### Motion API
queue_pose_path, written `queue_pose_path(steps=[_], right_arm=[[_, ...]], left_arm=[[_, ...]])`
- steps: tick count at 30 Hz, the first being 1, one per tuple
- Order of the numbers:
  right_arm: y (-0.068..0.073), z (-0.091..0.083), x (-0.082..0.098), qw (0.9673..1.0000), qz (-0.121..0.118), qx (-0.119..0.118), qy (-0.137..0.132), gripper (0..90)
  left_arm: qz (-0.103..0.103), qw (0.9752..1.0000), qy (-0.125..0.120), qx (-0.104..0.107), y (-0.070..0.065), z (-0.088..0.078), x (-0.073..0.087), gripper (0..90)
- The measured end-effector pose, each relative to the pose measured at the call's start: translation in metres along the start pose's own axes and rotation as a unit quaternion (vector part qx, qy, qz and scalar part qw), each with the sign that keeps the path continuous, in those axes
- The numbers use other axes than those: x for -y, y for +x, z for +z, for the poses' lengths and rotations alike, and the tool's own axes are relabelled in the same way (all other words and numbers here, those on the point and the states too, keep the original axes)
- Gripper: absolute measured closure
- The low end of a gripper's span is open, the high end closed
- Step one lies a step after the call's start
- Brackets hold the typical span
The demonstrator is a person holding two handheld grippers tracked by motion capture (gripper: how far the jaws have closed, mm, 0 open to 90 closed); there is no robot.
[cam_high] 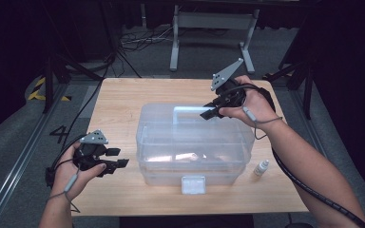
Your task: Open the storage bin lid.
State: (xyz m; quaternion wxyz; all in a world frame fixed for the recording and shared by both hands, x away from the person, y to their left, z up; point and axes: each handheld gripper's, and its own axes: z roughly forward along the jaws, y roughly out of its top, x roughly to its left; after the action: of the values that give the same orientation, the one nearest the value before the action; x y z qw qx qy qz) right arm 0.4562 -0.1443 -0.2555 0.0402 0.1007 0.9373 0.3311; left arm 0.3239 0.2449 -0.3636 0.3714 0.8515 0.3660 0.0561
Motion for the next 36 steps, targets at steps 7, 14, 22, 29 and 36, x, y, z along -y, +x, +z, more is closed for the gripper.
queue_pose_path(steps=[7, 14, 22, 29, 36], right_arm=[[-0.018, -0.002, -0.006, 0.9998, 0.019, 0.001, -0.007, 71.1], [-0.027, -0.002, -0.009, 0.9996, 0.027, 0.004, -0.010, 70.4], [-0.036, -0.002, -0.013, 0.9993, 0.035, 0.011, -0.006, 69.5], [-0.043, -0.001, -0.015, 0.9989, 0.044, 0.017, -0.009, 68.6], [-0.046, -0.001, -0.016, 0.9986, 0.047, 0.023, -0.010, 68.1]], left_arm=[[0.016, 0.9994, -0.017, 0.024, -0.004, -0.001, -0.002, 50.6], [0.026, 0.9989, -0.012, 0.039, -0.011, -0.001, -0.006, 53.8], [0.032, 0.9985, -0.020, 0.039, -0.013, -0.002, -0.008, 53.1], [0.041, 0.9977, -0.031, 0.044, -0.015, 0.000, -0.011, 51.1], [0.052, 0.9947, -0.058, 0.068, -0.020, 0.005, -0.015, 57.2]])
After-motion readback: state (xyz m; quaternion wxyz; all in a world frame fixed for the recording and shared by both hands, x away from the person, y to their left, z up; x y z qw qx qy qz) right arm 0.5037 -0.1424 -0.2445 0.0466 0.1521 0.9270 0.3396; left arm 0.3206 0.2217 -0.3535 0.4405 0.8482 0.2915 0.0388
